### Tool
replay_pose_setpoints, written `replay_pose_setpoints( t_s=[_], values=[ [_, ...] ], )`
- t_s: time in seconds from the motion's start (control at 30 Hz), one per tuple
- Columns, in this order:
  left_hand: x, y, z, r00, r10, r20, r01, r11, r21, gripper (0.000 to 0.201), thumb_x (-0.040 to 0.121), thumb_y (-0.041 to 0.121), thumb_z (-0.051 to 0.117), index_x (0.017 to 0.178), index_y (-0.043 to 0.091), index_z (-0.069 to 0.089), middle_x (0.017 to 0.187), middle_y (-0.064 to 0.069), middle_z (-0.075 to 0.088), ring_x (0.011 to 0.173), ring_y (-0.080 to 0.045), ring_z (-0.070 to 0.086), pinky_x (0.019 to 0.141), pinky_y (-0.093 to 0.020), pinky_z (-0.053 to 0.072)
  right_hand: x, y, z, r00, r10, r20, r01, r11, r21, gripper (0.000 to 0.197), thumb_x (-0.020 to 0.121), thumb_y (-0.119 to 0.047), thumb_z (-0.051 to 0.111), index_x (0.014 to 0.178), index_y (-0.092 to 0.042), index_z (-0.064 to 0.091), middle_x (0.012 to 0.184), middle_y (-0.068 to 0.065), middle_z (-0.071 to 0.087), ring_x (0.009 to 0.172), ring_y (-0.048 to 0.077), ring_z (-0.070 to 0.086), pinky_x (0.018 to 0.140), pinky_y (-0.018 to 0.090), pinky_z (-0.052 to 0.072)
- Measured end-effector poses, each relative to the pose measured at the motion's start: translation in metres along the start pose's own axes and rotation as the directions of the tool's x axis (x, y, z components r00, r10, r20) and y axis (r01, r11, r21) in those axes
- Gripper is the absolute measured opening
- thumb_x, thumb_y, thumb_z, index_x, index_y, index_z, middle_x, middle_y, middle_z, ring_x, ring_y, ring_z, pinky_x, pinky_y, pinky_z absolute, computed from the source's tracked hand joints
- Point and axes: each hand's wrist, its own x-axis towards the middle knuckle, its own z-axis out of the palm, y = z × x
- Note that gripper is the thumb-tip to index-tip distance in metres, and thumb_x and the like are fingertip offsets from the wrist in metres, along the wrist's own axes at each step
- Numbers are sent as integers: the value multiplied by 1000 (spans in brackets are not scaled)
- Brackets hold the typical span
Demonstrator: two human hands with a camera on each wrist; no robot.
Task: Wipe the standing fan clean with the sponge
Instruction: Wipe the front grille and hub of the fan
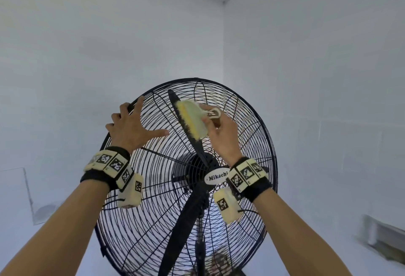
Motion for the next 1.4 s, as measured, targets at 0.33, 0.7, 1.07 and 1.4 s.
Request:
replay_pose_setpoints(
  t_s=[0.33, 0.7, 1.07, 1.4],
  values=[
    [0, 0, -1, 1000, -12, 3, 13, 1000, -3, 138, 50, 97, 57, 164, 38, 6, 163, -13, 21, 140, -47, 32, 110, -67, 31, -30, 6, 5, 995, -54, 82, 63, 992, -110, 34, 108, -39, 48, 135, -24, 63, 91, -1, 74, 57, 8, 69, 38, 30, 52],
    [-2, 0, -2, 1000, -20, -1, 20, 1000, -7, 138, 50, 97, 59, 163, 40, 5, 163, -14, 21, 139, -47, 33, 109, -69, 32, -40, 15, -7, 999, 16, 51, -13, 998, -54, 29, 108, -36, 51, 132, -24, 63, 99, 7, 77, 68, 13, 73, 43, 34, 58],
    [-5, 1, -2, 1000, -22, -11, 21, 1000, -2, 138, 51, 96, 59, 164, 38, 5, 165, -15, 20, 140, -47, 32, 109, -67, 31, -44, 23, -6, 999, 43, 23, -41, 992, -118, 33, 107, -37, 51, 137, -27, 61, 86, -5, 73, 55, 13, 68, 39, 23, 51],
    [-4, -5, 0, 1000, -4, -23, 4, 1000, -23, 134, 54, 94, 63, 163, 40, 7, 162, -14, 22, 139, -47, 33, 108, -69, 32, -56, 42, -30, 966, 129, -225, -154, 983, -98, 28, 107, -34, 55, 132, -23, 65, 92, -7, 72, 64, -3, 65, 50, 24, 58]
  ],
)
